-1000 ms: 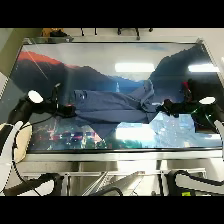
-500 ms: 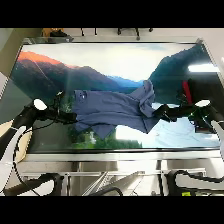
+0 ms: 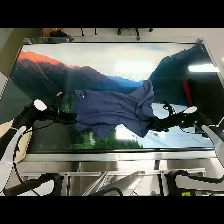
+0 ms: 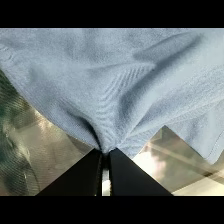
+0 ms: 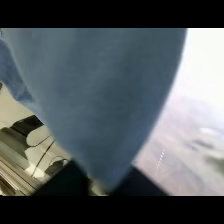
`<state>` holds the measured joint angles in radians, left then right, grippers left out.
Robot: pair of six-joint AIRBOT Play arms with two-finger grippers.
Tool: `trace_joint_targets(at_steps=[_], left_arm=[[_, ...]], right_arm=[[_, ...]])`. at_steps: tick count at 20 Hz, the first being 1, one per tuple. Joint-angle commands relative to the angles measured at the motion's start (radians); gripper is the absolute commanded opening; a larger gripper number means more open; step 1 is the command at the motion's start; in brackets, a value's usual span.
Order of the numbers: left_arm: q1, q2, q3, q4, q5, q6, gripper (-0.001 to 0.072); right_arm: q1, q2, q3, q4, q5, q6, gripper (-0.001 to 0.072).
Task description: Fold the shirts.
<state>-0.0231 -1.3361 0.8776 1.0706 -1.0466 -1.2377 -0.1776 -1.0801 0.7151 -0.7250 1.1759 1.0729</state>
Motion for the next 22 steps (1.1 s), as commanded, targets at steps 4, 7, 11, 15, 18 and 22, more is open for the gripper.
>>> trace_joint_targets(at_steps=[4, 7, 11, 15, 18, 22], left_arm=[[0.021, 0.081, 0.137, -0.198, -0.167, 0.085, 0.0013], [0.095, 0.281, 0.538, -0.360, -0.191, 0.080, 0.0013], [0.218, 0.426, 1.174, -0.322, -0.094, -0.002, 0.0013], [0.362, 0.508, 1.360, -0.303, -0.040, -0.005, 0.0013], [0.443, 0.587, 1.163, -0.314, 0.043, 0.016, 0.0013], [0.431, 0.522, 0.893, -0.526, 0.050, 0.166, 0.0013]], right_arm=[[-0.023, 0.077, 0.159, 0.434, 0.150, -0.176, 0.0017], [-0.136, 0.175, 0.616, 0.788, 0.175, -0.298, 0.0018], [-0.275, 0.246, 1.223, 0.809, 0.004, -0.317, 0.0018], [-0.316, 0.325, 1.397, 0.616, -0.109, -0.317, 0.0018], [-0.325, 0.314, 1.396, 0.583, -0.076, -0.314, 0.0019], [-0.322, 0.180, 1.270, 0.714, 0.068, -0.303, 0.0018]])
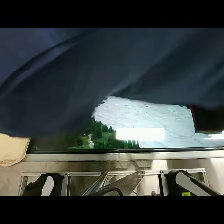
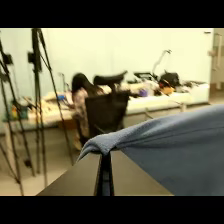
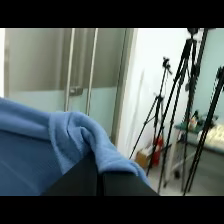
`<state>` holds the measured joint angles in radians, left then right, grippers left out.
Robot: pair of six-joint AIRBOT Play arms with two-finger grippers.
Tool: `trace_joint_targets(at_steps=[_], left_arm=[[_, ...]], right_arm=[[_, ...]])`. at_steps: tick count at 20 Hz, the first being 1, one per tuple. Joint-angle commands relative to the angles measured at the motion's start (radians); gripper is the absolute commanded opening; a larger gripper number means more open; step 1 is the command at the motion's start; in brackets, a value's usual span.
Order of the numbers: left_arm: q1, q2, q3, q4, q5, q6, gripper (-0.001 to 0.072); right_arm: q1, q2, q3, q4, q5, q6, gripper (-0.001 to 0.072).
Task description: Fold the shirts.
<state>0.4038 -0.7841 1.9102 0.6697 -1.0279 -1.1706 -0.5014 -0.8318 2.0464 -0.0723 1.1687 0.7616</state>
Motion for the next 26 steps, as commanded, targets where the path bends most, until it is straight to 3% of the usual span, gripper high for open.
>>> trace_joint_targets(at_steps=[1, 5, 7, 9, 11, 12, 13, 14, 15, 17, 20, 23, 26], left_arm=[[-0.045, -0.090, -0.179, -0.130, 0.035, 0.124, 0.0013], [-0.288, -0.463, -0.298, -0.074, 0.024, 0.220, 0.0015], [-0.375, -0.700, -0.314, 0.055, 0.037, 0.219, 0.0015], [-0.414, -0.929, -0.282, 0.178, 0.029, 0.181, 0.0015], [-0.409, -1.126, -0.172, 0.232, -0.002, 0.093, 0.0015], [-0.394, -1.194, -0.101, 0.216, -0.041, 0.064, 0.0018], [-0.376, -1.243, -0.018, 0.207, -0.092, 0.006, 0.0023], [-0.354, -1.271, 0.061, 0.190, -0.161, -0.036, 0.0362], [-0.335, -1.278, 0.127, 0.195, -0.232, -0.077, 0.0682], [-0.286, -1.241, 0.191, 0.195, -0.354, -0.135, 0.0673], [-0.211, -1.080, 0.051, 0.197, -0.414, -0.183, 0.0653], [-0.167, -0.882, -0.283, 0.230, -0.474, -0.192, 0.0654], [-0.162, -0.676, -0.722, 0.352, -0.406, -0.193, 0.0654]], right_arm=[[0.036, -0.109, -0.122, 0.056, 0.095, 0.008, 0.0018], [0.248, -0.323, -0.410, -0.094, 0.071, -0.045, 0.0018], [0.320, -0.466, -0.528, -0.193, -0.038, -0.091, 0.0018], [0.344, -0.641, -0.583, -0.234, -0.191, -0.097, 0.0018], [0.337, -0.814, -0.574, -0.172, -0.262, -0.120, 0.0019], [0.330, -0.867, -0.558, -0.114, -0.262, -0.146, 0.0077], [0.322, -0.898, -0.537, -0.069, -0.250, -0.159, 0.0259], [0.311, -0.902, -0.514, -0.048, -0.223, -0.161, 0.0325], [0.295, -0.888, -0.488, -0.048, -0.180, -0.163, 0.0326], [0.241, -0.826, -0.454, -0.051, -0.075, -0.145, 0.0326], [0.116, -0.686, -0.454, -0.164, 0.060, -0.030, 0.0325], [-0.013, -0.558, -0.497, -0.472, 0.205, 0.101, 0.0325], [-0.131, -0.444, -0.675, -0.645, 0.231, 0.129, 0.0325]])
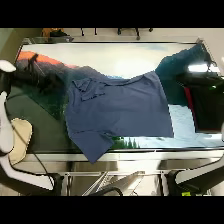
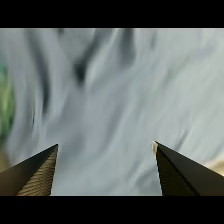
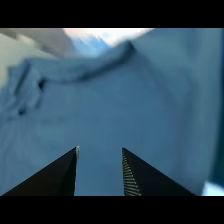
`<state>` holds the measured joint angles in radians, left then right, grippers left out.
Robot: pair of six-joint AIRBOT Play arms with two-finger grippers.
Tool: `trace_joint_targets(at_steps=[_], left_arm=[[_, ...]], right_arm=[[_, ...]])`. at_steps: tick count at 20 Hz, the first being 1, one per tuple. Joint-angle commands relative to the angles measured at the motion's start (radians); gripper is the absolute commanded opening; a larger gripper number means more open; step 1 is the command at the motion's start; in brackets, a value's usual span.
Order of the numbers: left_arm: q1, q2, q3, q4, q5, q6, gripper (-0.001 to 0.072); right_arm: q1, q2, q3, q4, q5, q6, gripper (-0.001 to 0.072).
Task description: Fold the shirts.
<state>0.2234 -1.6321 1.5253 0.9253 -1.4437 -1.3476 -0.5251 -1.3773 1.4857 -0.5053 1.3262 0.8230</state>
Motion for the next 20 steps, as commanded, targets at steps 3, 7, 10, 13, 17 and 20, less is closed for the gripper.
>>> trace_joint_targets(at_steps=[3, 7, 10, 13, 17, 20], left_arm=[[0.019, 0.320, -0.694, 0.121, 0.139, -0.016, 0.0654], [0.017, 0.398, -0.920, 0.096, 0.272, -0.015, 0.0654], [0.018, 0.411, -0.951, 0.092, 0.369, -0.015, 0.0654], [0.016, 0.378, -0.922, -0.020, 0.422, 0.046, 0.0654], [0.016, 0.249, -0.853, -0.248, 0.397, 0.225, 0.0586], [0.016, 0.192, -0.796, -0.240, 0.365, 0.246, 0.0456]], right_arm=[[-0.220, 0.177, -0.284, -0.219, 0.012, 0.064, 0.0325], [-0.247, 0.191, -0.326, -0.213, -0.017, 0.061, 0.0325], [-0.247, 0.190, -0.326, -0.214, -0.011, 0.060, 0.0325], [-0.247, 0.190, -0.328, -0.215, 0.007, 0.060, 0.0325], [-0.246, 0.190, -0.357, -0.215, 0.086, 0.060, 0.0325], [-0.246, 0.190, -0.443, -0.237, 0.097, 0.065, 0.0326]])
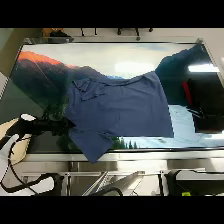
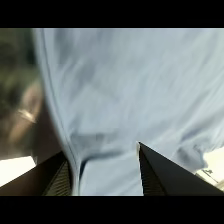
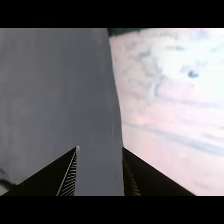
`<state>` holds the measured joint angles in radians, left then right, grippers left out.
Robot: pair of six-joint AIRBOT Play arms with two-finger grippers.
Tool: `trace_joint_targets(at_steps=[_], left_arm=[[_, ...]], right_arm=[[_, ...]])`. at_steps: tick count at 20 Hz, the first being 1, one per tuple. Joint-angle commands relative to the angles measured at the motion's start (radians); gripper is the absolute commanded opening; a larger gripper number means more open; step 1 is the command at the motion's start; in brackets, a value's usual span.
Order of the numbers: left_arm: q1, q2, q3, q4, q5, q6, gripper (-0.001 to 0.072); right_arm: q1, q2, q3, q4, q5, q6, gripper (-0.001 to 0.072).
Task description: Fold the shirts.
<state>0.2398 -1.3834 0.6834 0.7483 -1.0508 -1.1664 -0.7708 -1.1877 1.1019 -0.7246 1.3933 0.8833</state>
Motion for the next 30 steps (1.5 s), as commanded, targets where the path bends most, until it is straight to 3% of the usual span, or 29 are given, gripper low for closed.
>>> trace_joint_targets(at_steps=[1, 3, 7, 16, 17, 18, 19, 20, 24, 26, 28, 30], left_arm=[[0.000, -0.068, 0.056, -0.061, -0.042, 0.067, 0.0447], [0.000, -0.075, 0.058, -0.060, -0.048, 0.091, 0.0017], [0.002, -0.074, 0.058, -0.060, -0.047, 0.097, 0.0016], [0.002, -0.074, 0.058, -0.061, -0.079, 0.104, 0.0016], [0.002, -0.074, 0.058, -0.061, -0.085, 0.104, 0.0016], [0.002, -0.073, 0.058, -0.063, -0.094, 0.104, 0.0016], [0.002, -0.068, 0.058, -0.068, -0.104, 0.104, 0.0016], [0.002, -0.051, 0.059, -0.070, -0.113, 0.104, 0.0016], [0.002, 0.130, 0.185, -0.093, -0.260, 0.104, 0.0014], [0.002, 0.278, 0.349, -0.208, -0.349, 0.111, 0.0015], [0.002, 0.422, 0.583, -0.370, -0.344, 0.143, 0.0015], [0.002, 0.518, 0.886, -0.407, -0.270, 0.138, 0.0015]], right_arm=[[0.000, 0.001, -0.094, -0.017, 0.029, 0.004, 0.0328], [0.000, 0.000, -0.150, -0.032, 0.029, -0.005, 0.0396], [0.000, 0.000, -0.210, -0.183, 0.002, 0.006, 0.0396], [0.130, -0.038, -0.308, -0.163, -0.055, -0.008, 0.0393], [0.150, -0.042, -0.308, -0.125, -0.054, -0.020, 0.0378], [0.166, -0.041, -0.307, -0.087, -0.054, -0.024, 0.0319], [0.180, -0.041, -0.301, -0.046, -0.049, -0.037, 0.0192], [0.188, -0.038, -0.288, -0.007, -0.034, -0.032, 0.0020], [0.187, 0.050, -0.133, 0.302, 0.076, -0.047, 0.0019], [0.187, 0.164, 0.017, 0.522, 0.076, -0.074, 0.0019], [0.185, 0.284, 0.222, 0.716, -0.015, -0.113, 0.0019], [0.184, 0.388, 0.443, 0.761, -0.197, -0.142, 0.0019]])
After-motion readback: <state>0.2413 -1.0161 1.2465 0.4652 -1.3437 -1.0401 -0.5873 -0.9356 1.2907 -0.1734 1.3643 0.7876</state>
